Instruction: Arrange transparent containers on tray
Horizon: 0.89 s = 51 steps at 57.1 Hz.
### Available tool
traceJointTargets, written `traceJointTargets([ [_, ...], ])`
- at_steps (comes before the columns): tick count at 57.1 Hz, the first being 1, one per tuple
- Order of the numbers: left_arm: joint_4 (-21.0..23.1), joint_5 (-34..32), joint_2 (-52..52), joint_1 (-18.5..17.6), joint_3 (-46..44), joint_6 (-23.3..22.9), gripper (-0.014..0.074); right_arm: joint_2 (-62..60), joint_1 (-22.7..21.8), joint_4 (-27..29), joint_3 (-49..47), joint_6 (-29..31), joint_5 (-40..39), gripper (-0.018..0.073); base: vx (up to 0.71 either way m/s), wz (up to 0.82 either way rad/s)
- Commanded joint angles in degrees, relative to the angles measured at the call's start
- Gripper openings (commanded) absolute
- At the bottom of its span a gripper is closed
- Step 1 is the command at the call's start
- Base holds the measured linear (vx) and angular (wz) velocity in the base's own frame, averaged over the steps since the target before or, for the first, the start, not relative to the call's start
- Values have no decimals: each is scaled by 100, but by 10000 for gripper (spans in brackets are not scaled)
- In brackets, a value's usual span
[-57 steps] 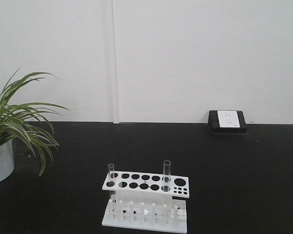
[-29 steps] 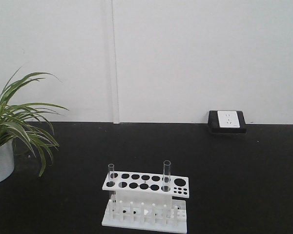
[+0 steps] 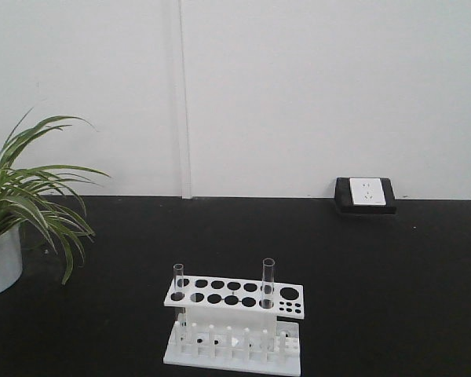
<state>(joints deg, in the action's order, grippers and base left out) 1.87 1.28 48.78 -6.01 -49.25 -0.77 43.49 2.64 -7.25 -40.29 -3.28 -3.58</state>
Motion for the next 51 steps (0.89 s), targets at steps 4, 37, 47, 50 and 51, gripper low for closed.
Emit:
traceJointTargets([
  [4, 69, -408, 189, -31, -238, -101, 15, 115, -22, -57, -213, 11, -477, 12, 0, 0],
  [37, -187, -306, 351, -31, -238, 77, 545, 128, -22, -50, -213, 47, -472, 716, 0, 0],
  [47, 30, -584, 339, -31, -238, -176, 570, 114, -22, -1, -213, -104, -680, 721, 0, 0],
  [50, 152, -709, 339, -31, -238, -330, 565, 114, -22, 14, -213, -283, -736, 710, 0, 0],
  [51, 160, -714, 339, -31, -238, -331, 563, 114, -22, 14, -213, -325, -744, 706, 0, 0],
])
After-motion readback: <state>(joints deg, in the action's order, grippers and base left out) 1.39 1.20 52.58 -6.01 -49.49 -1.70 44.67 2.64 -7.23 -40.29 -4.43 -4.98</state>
